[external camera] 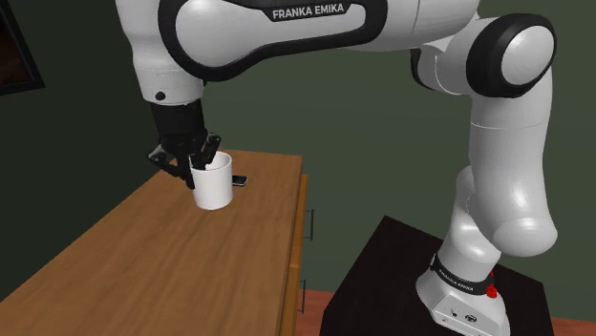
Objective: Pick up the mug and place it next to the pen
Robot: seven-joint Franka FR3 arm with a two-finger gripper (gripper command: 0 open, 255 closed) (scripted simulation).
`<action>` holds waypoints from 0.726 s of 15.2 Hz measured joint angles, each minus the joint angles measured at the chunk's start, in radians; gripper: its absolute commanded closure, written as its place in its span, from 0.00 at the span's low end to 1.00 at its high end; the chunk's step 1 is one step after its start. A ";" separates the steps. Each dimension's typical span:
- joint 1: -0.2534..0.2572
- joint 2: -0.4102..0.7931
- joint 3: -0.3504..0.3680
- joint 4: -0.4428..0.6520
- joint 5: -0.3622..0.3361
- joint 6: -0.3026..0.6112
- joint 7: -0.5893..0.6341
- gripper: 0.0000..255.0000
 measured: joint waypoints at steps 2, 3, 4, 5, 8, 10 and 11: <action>0.036 0.026 0.013 0.027 -0.012 -0.007 0.046 1.00; 0.052 0.037 0.018 0.046 -0.017 -0.017 0.066 1.00; 0.075 0.052 0.026 0.067 -0.024 -0.027 0.093 1.00; 0.082 0.056 0.028 0.069 -0.026 -0.025 0.102 1.00; 0.082 0.053 0.029 0.030 -0.027 0.009 0.112 1.00; 0.084 0.059 0.028 0.014 -0.030 0.031 0.117 1.00; 0.083 0.060 0.028 0.002 -0.030 0.043 0.118 1.00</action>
